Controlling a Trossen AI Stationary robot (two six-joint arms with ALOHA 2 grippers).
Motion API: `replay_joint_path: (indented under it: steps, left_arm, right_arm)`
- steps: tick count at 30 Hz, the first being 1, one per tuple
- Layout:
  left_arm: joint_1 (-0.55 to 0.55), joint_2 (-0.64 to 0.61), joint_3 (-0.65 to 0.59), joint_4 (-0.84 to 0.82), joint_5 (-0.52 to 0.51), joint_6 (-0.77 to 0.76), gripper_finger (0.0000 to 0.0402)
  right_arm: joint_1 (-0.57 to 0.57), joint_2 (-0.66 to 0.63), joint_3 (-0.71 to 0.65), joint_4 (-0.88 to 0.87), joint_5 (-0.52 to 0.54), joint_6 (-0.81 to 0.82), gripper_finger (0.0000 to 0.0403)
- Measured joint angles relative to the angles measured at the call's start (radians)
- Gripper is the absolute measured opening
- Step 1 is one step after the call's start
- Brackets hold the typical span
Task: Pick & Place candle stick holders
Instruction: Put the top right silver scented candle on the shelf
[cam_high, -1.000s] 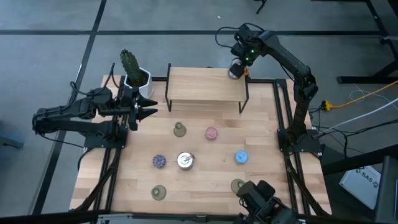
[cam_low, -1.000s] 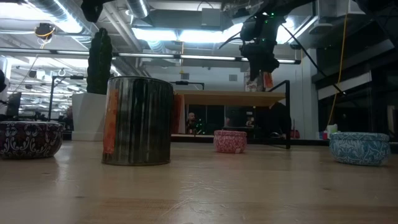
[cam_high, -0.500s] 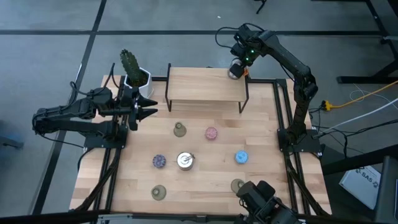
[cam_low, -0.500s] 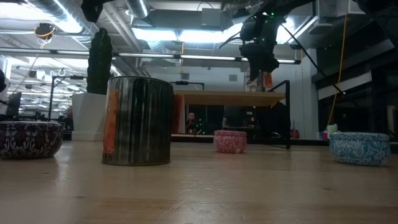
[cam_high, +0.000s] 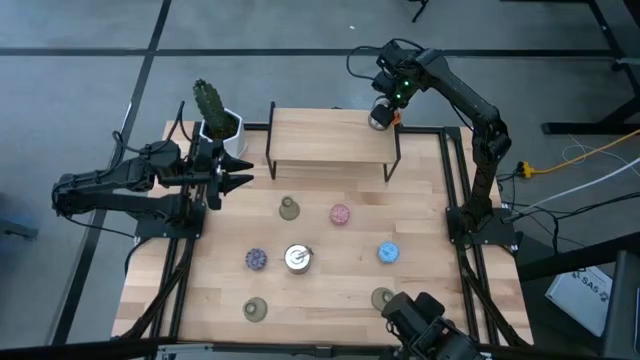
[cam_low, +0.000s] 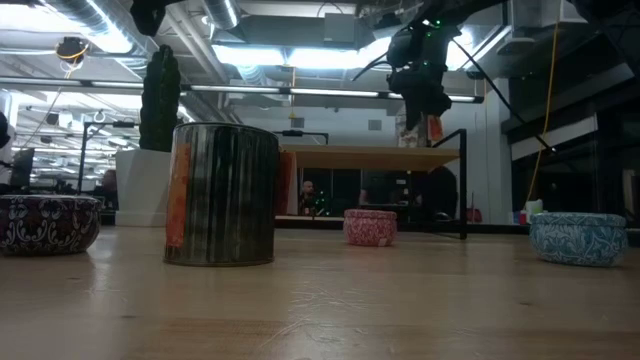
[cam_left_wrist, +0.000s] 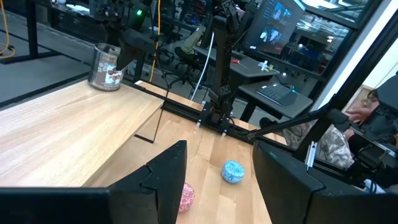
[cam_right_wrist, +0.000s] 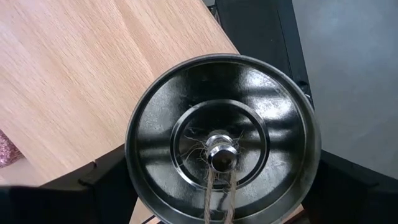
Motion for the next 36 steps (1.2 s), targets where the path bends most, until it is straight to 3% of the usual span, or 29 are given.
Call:
replay_joint_path:
  steps: [36]
  left_arm:
    - [0.0, 0.0, 0.0, 0.0, 0.0, 0.0, 0.018]
  right_arm:
    - [0.001, 0.0, 0.0, 0.011, 0.0, -0.042, 0.0382]
